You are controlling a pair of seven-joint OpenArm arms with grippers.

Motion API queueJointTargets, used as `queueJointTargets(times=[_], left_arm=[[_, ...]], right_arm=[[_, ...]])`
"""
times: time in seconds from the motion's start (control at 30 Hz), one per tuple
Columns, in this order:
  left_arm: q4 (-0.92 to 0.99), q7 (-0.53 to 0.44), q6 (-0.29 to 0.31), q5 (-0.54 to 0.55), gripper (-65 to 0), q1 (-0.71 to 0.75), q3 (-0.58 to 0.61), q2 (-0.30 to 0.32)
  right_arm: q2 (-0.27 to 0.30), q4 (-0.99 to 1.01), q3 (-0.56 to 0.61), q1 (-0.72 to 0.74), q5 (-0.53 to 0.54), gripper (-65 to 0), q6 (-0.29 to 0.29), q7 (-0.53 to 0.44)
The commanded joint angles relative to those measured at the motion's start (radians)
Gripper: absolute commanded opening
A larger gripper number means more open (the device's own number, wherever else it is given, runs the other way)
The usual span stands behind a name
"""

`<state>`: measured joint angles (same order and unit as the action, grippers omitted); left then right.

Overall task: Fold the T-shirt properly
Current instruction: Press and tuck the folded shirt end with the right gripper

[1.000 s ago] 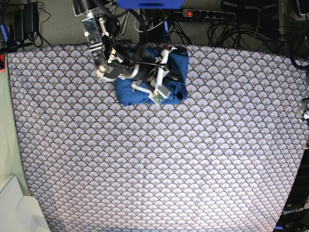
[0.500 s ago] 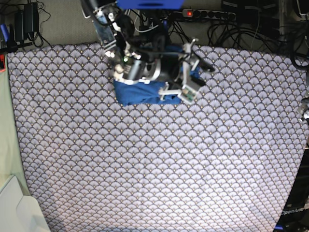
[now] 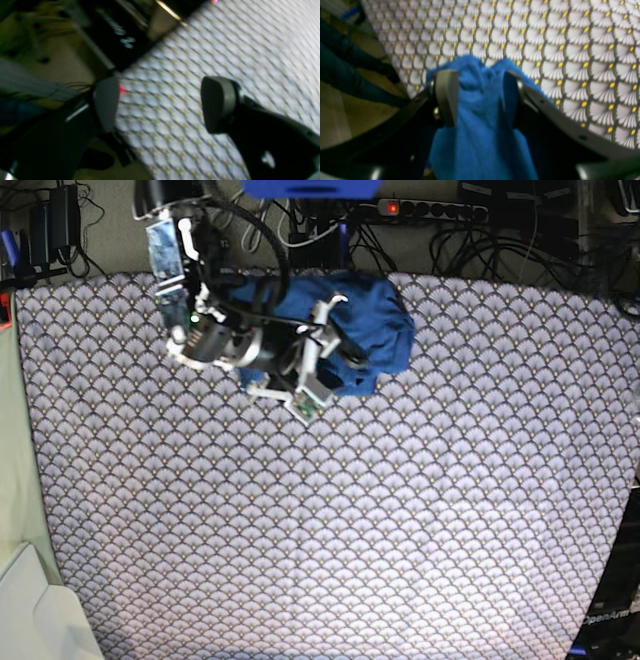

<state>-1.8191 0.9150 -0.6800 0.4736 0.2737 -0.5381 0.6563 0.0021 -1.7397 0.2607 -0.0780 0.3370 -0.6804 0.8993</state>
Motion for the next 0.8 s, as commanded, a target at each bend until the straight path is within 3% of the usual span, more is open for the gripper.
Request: queueJointTargets(times=[0.0, 0.3, 0.77], left_arm=[[-0.003, -0.014, -0.018, 0.000, -14.9, -0.011, -0.027, 0.032], [-0.001, -0.014, -0.018, 0.001, -15.0, -0.003, -0.038, 0.027], [-0.001, -0.017, -0.018, 0.001, -15.0, 0.031, -0.041, 0.026]], right_arm=[[0.000, -0.012, 0.005, 0.011, 0.020, -34.8, -0.006, -0.022], [0.068, 0.042, 0.005, 0.085, 0.018, -34.8, -0.011, -0.016], [0.063, 0.083, 0.090, 0.097, 0.020, -34.8, -0.011, -0.024]])
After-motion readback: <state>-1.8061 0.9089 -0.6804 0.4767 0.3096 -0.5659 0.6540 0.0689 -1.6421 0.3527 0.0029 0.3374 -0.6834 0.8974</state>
